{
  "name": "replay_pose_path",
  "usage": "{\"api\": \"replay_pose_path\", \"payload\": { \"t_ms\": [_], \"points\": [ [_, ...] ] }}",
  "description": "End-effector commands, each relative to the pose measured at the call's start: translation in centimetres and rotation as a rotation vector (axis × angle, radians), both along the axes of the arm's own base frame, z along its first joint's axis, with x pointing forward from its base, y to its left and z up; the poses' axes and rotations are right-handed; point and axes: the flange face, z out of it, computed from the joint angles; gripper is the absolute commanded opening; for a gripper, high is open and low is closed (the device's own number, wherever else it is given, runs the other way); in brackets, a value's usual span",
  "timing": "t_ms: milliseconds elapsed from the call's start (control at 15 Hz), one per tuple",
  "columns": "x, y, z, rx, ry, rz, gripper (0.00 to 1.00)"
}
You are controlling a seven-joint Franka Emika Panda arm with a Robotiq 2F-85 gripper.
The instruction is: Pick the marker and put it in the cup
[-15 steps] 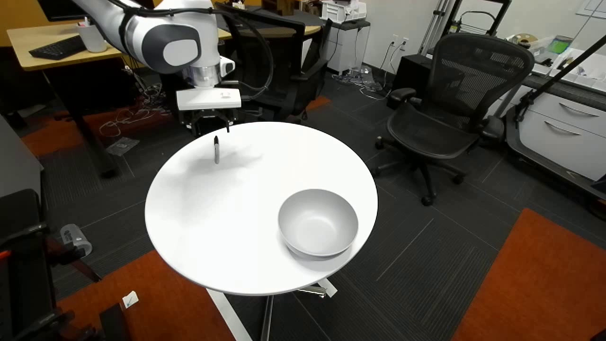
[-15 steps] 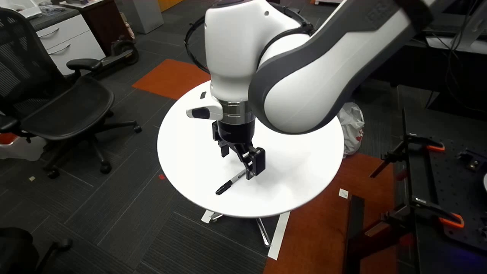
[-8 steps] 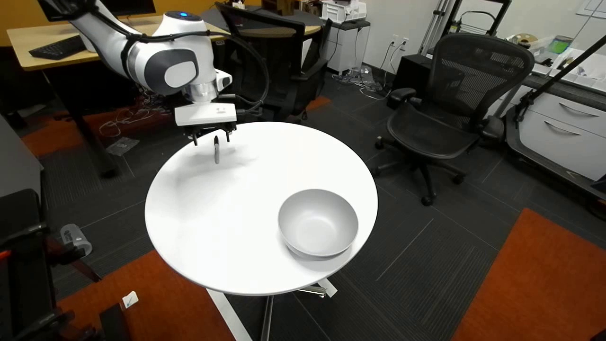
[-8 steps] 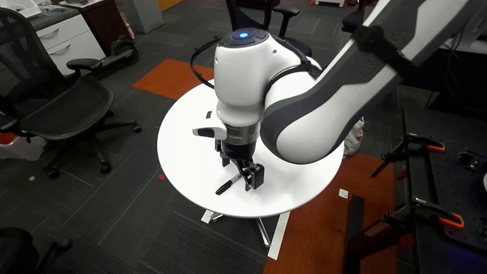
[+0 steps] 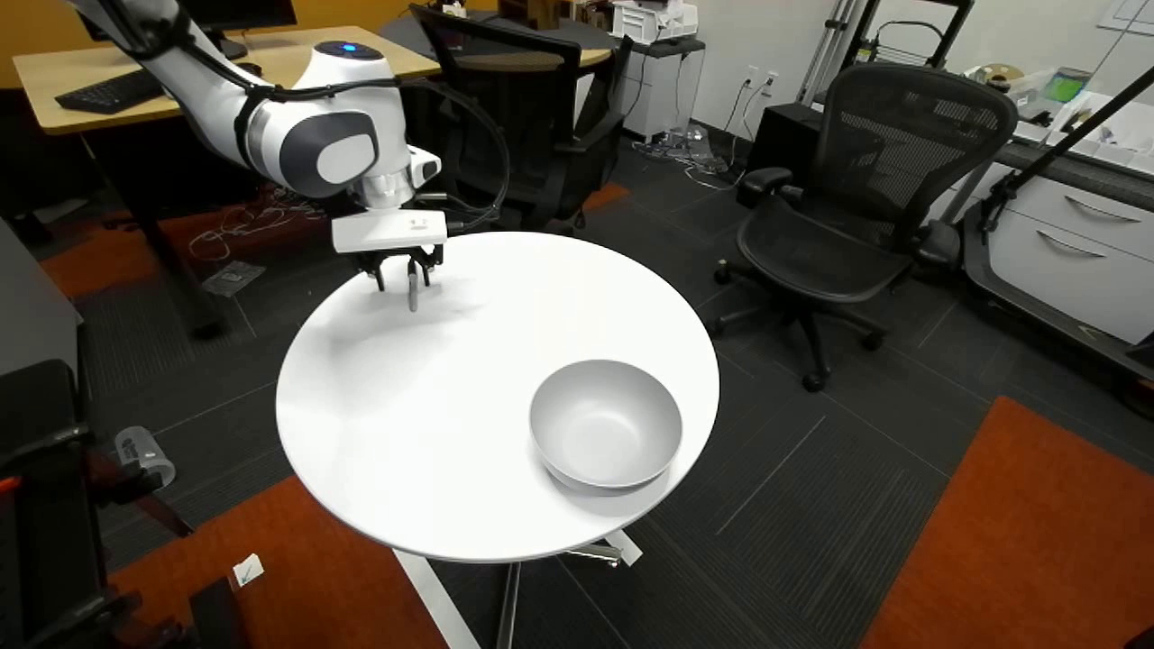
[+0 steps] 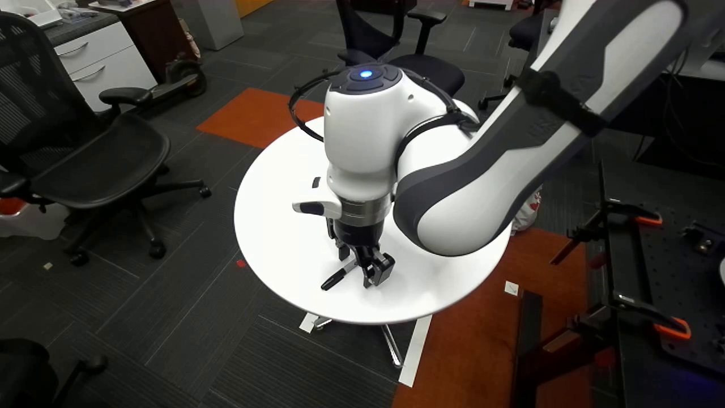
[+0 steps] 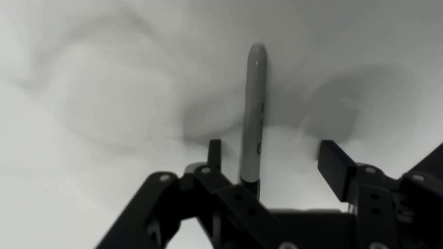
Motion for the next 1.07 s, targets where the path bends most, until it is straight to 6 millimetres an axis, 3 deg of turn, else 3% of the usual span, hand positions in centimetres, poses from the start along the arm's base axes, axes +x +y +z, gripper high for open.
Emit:
{"api": "replay_pose_path", "payload": {
  "t_ms": [0, 333, 400, 533, 667, 800, 1000],
  "points": [
    [0.2, 0.1, 0.1, -0.006, -0.028, -0.013, 0.43],
    [0.5, 0.3, 0.3, -0.009, -0.033, -0.005, 0.04],
    [0.6, 0.3, 0.3, -0.009, -0.032, -0.004, 0.01],
    [0.7, 0.2, 0.6, 0.008, -0.033, -0.004, 0.04],
    [0.7, -0.6, 2.3, 0.009, -0.061, -0.031, 0.04],
    [0.5, -2.3, 4.6, -0.002, -0.099, -0.084, 0.04],
    [0.5, -6.4, 9.1, -0.016, -0.153, -0.184, 0.04]
  ]
}}
